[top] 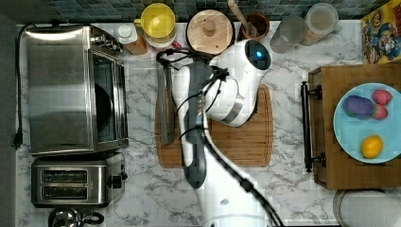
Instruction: Close the oven.
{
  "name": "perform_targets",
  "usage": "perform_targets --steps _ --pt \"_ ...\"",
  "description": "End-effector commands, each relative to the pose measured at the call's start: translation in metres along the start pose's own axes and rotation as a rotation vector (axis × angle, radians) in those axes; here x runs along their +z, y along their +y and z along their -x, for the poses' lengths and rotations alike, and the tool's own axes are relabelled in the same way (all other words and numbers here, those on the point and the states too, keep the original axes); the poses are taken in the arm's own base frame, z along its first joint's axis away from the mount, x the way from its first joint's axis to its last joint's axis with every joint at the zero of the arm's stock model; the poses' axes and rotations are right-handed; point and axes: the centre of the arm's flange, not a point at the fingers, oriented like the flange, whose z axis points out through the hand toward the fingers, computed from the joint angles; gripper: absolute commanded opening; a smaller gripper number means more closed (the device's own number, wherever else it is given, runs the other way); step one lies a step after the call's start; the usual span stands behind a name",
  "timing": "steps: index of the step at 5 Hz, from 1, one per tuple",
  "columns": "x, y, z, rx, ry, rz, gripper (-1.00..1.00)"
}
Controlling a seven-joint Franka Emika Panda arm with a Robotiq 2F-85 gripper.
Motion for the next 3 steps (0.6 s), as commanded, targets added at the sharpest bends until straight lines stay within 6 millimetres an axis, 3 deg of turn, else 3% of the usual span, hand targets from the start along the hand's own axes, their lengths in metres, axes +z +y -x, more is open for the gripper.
perform_targets --steps 1,3 --pt "-0.024 0.047 -0.026 -0.071 0.17 -0.217 -1.0" --pt "0.011 0.044 -0.037 -0.182 0.157 -0.267 -1.0"
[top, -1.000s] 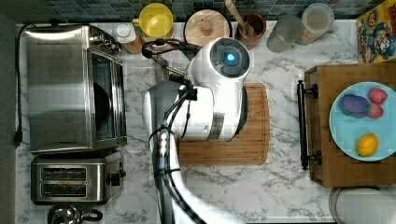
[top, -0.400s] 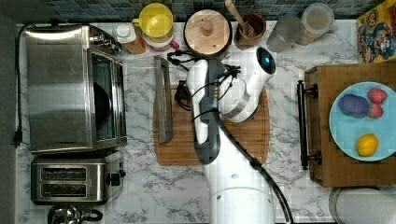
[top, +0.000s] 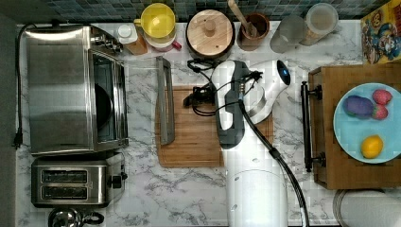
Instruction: Close the oven.
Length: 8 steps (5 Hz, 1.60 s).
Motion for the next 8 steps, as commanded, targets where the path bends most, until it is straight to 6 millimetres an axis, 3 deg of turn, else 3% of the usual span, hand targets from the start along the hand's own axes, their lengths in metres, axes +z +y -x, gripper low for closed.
perform_targets --steps 1,2,4,6,8 --pt "-0.015 -0.064 -0.036 -0.234 0.117 -0.055 -1.0" --pt "0.001 -0.058 -0.051 -0.221 0.065 -0.098 -1.0" --pt "0.02 -0.074 -0.055 -0.251 0.023 -0.131 -1.0" --pt "0.02 -0.084 -0.053 -0.244 -0.003 -0.139 -1.0" --pt "0.032 -0.143 -0.028 -0.309 -0.052 -0.154 -1.0"
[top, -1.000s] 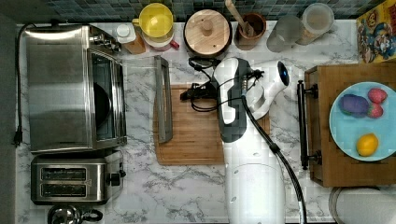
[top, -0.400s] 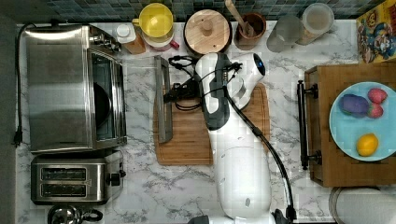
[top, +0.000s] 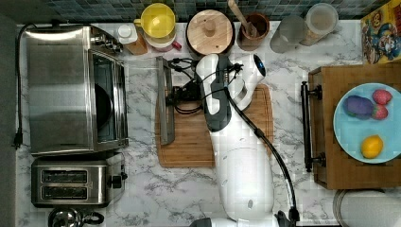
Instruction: Close the oven.
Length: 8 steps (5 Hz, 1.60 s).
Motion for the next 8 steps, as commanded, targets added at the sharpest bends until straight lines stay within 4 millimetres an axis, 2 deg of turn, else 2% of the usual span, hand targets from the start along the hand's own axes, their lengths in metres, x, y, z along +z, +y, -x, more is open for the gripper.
perform_targets --steps 1,2,3,4,5,6,7,8 --pt "-0.014 -0.168 0.0 -0.263 0.023 0.012 -1.0" --pt "-0.003 -0.206 0.005 -0.272 0.042 0.038 -1.0" --pt "-0.006 -0.253 0.011 -0.286 0.067 0.077 -1.0" --pt "0.005 -0.299 0.016 -0.301 0.112 0.19 -1.0" --pt "0.03 -0.337 0.018 -0.341 0.133 0.335 -1.0" --pt "0.059 -0.384 0.036 -0.352 0.165 0.423 -1.0" --pt "0.066 -0.406 0.044 -0.371 0.172 0.413 -1.0" --pt "0.077 -0.433 0.061 -0.42 0.204 0.443 -1.0"
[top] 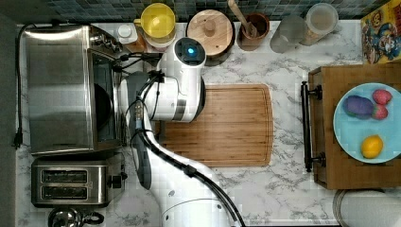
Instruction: Close the oven.
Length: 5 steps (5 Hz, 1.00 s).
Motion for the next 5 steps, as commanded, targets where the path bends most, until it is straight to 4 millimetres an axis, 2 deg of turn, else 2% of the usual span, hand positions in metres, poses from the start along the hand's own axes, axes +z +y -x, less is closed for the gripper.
perform_targets --steps 1,2,3,5 --pt "-0.047 -0.289 0.038 -0.339 0.25 0.025 -1.0" --pt "-0.027 -0.313 0.037 -0.33 0.28 0.163 -1.0" --pt "-0.03 -0.31 0.03 -0.299 0.354 0.226 -1.0" --pt "-0.059 -0.321 0.049 -0.211 0.482 0.353 -1.0"
